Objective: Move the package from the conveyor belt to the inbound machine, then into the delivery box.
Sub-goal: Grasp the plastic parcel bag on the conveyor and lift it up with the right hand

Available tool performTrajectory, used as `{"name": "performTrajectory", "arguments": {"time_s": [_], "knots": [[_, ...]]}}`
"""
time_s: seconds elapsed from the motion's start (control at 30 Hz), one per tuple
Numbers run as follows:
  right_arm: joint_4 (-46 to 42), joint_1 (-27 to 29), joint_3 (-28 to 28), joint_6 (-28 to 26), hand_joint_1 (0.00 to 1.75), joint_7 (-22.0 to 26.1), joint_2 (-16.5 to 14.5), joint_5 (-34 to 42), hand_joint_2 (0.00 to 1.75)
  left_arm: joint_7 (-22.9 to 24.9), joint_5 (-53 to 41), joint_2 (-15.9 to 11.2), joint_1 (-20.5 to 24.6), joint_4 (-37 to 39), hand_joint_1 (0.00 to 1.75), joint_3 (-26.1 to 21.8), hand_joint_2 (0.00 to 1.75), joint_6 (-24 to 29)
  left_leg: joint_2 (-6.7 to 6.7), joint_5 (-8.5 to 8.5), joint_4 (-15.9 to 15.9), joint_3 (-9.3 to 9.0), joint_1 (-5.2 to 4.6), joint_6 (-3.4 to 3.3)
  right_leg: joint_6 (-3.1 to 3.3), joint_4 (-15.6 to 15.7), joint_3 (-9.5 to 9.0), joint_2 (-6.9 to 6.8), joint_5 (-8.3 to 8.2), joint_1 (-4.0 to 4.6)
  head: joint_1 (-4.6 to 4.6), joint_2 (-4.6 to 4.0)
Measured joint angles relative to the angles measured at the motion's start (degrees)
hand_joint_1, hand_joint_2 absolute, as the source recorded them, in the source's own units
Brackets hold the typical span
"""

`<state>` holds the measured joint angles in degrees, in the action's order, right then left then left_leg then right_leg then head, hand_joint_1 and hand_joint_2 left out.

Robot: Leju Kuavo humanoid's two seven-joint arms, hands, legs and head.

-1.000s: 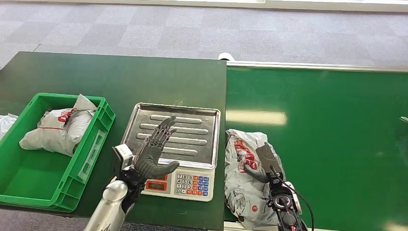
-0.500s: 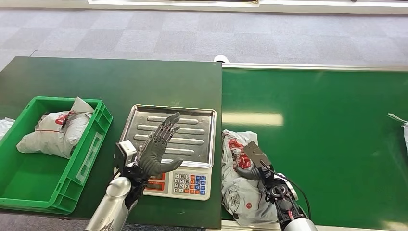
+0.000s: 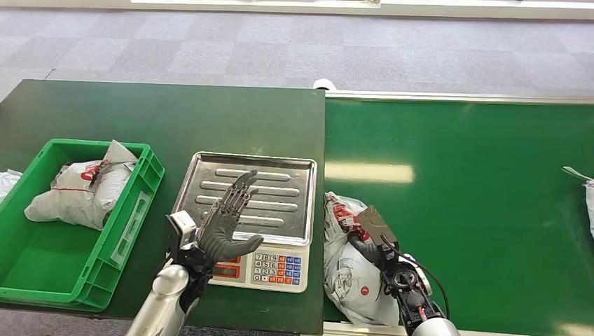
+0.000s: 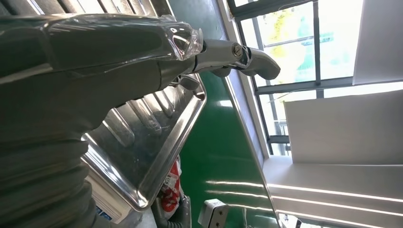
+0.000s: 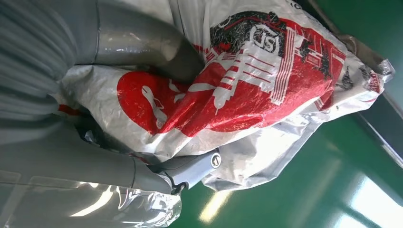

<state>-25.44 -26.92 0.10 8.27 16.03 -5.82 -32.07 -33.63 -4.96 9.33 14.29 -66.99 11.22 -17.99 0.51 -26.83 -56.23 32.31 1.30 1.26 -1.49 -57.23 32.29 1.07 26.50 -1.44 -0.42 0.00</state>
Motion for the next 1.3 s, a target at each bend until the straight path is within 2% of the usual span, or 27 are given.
{"name": "performTrajectory", "arguments": {"time_s": [0.2,0.27,0.33,0.43,0.5,0.83,1.03,1.17,1.3], "knots": [[0.04,0.56,-0.56,1.61,1.75,2.65,-0.07,2.04,1.75,-0.11,0.0,-0.09,-0.16,0.0,0.0,-0.05,1.75,0.03,-0.07,0.0,0.0,0.17,0.0,0.0,0.0,0.0,0.16,-0.05,0.0,0.0,-0.01,0.0],[0.04,0.72,-0.93,3.78,1.75,5.11,-0.07,3.78,1.75,-0.21,0.03,-0.11,-0.16,0.0,0.0,-0.05,1.75,0.12,-0.07,0.0,0.0,0.24,0.0,0.0,0.0,-0.01,0.21,-0.06,0.0,0.0,0.0,0.0],[-0.08,1.11,-1.55,8.05,1.75,9.87,-0.06,6.82,1.75,-0.45,0.2,-0.14,-0.17,-0.01,0.0,-0.05,1.75,0.24,-0.05,0.0,0.0,0.31,0.0,0.0,0.01,-0.02,0.29,-0.06,0.0,0.0,0.0,0.0],[-1.54,2.56,-2.97,19.3,1.75,19.36,-0.05,14.16,1.75,-1.29,0.44,-0.25,-0.37,-0.11,0.0,-0.05,1.75,0.4,-0.04,0.0,0.0,0.45,0.0,0.0,0.01,-0.03,0.42,-0.06,0.0,0.0,-0.01,0.0],[-2.8,3.37,-3.79,24.06,1.75,22.54,-0.09,17.23,1.75,-1.66,0.49,-0.36,-0.55,-0.25,0.0,-0.07,1.75,0.42,-0.03,0.0,0.0,0.53,0.0,0.0,0.01,-0.04,0.52,-0.06,0.0,0.0,-0.02,0.0],[-6.17,4.71,-5.0,27.46,1.75,23.3,-0.79,19.78,1.75,-1.94,0.5,-0.44,-0.75,-0.33,0.0,-0.09,1.75,0.4,-0.08,0.02,-0.01,0.59,-0.01,0.0,0.01,-0.03,0.55,-0.07,0.0,-0.01,0.01,0.0],[-13.15,6.99,-5.56,40.33,1.75,23.5,-1.92,34.34,1.75,-2.21,0.5,-0.46,-0.75,-0.34,0.0,-0.09,1.75,-0.11,-0.12,0.02,-0.01,0.59,-0.01,0.01,0.01,-0.04,0.56,-0.1,0.0,-0.01,-0.01,0.0],[-23.63,10.29,-5.07,49.32,1.75,21.2,-2.98,46.87,1.75,-1.66,1.45,-0.5,-0.61,-0.39,0.0,-0.11,1.75,-1.5,-0.13,0.02,-0.01,0.61,-0.01,0.01,0.01,-0.03,0.57,-0.12,0.0,-0.01,0.0,0.0],[-34.59,13.46,-3.31,50.97,1.75,17.3,-3.56,54.88,1.75,-2.01,3.73,-0.53,-0.61,-1.14,0.0,-0.71,1.75,-1.19,-0.12,0.02,-0.01,0.61,-0.01,0.01,0.01,-0.03,0.57,-0.12,0.0,-0.01,0.0,0.0]]}}
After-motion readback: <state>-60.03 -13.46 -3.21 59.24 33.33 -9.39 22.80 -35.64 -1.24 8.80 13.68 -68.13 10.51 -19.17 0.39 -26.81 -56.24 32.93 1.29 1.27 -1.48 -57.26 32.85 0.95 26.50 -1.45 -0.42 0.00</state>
